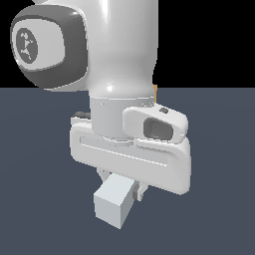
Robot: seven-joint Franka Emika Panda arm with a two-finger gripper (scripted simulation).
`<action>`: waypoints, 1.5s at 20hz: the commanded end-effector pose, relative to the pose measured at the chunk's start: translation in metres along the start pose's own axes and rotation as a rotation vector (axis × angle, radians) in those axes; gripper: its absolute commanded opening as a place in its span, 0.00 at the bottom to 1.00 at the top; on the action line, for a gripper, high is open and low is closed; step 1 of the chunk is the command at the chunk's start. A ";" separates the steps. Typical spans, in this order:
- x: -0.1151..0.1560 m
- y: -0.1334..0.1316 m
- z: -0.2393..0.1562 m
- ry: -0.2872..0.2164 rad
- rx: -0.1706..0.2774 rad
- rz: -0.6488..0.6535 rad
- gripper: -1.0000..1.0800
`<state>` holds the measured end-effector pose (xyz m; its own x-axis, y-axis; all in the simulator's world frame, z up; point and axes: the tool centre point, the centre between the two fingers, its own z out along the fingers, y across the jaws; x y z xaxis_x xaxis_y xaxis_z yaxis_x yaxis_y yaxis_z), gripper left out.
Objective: Insert the peg into the horizontal hole in a box.
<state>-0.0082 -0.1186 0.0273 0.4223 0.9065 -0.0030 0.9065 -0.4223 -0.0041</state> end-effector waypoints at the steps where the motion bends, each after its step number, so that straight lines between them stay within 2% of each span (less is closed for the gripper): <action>1: 0.019 0.004 -0.008 0.001 -0.005 -0.041 0.00; 5: 0.061 0.008 -0.023 0.000 -0.006 -0.136 0.00; 9: 0.120 0.007 -0.043 -0.001 -0.006 -0.268 0.00; 14: 0.189 -0.005 -0.066 0.000 -0.006 -0.423 0.00; 18: 0.227 -0.017 -0.079 0.000 -0.006 -0.513 0.00; 23: 0.252 -0.028 -0.088 0.001 -0.005 -0.575 0.00; 30: 0.255 -0.030 -0.087 0.001 -0.002 -0.582 0.00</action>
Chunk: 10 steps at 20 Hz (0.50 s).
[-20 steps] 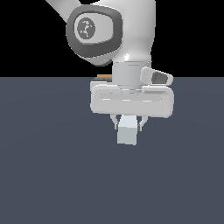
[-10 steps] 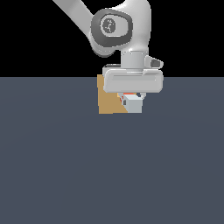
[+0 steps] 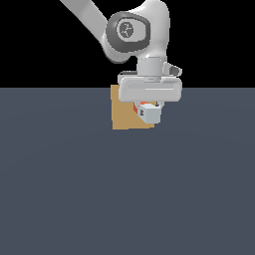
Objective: Insert the peg into the horizontal hole in a box.
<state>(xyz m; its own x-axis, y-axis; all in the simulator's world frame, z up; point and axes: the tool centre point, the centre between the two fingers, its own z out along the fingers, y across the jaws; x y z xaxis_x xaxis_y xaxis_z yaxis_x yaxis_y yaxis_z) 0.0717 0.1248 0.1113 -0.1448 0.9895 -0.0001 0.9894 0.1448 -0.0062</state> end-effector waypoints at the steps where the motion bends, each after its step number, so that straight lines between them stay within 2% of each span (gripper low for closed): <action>1: -0.001 0.002 -0.005 0.000 -0.008 -0.002 0.00; 10: 0.006 0.001 -0.003 -0.001 -0.004 -0.002 0.00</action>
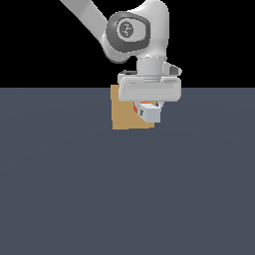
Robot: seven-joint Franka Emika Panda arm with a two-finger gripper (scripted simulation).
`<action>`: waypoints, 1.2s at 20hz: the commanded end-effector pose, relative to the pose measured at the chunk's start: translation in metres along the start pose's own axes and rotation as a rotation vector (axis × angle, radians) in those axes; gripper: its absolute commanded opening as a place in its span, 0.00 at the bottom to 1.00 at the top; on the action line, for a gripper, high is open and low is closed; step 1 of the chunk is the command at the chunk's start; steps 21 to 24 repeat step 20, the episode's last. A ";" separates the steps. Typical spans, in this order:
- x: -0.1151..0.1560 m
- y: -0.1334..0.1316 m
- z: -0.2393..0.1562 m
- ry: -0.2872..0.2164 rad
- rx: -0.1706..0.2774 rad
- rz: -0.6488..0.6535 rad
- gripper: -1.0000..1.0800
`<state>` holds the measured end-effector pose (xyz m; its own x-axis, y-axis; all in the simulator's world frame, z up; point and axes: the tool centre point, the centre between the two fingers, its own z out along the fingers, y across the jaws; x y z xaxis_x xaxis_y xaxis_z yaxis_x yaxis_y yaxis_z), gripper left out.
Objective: Insert the peg into the horizontal hole in a box.
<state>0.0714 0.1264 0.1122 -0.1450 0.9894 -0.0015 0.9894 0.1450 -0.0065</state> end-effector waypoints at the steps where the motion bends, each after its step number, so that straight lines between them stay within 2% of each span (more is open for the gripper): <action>1: 0.009 0.001 -0.003 0.001 -0.005 -0.002 0.00; 13: 0.098 0.001 -0.005 0.001 -0.009 -0.002 0.00; 17: 0.109 0.001 -0.006 0.001 -0.009 -0.002 0.00; 24: 0.108 0.002 -0.006 0.001 -0.009 -0.002 0.00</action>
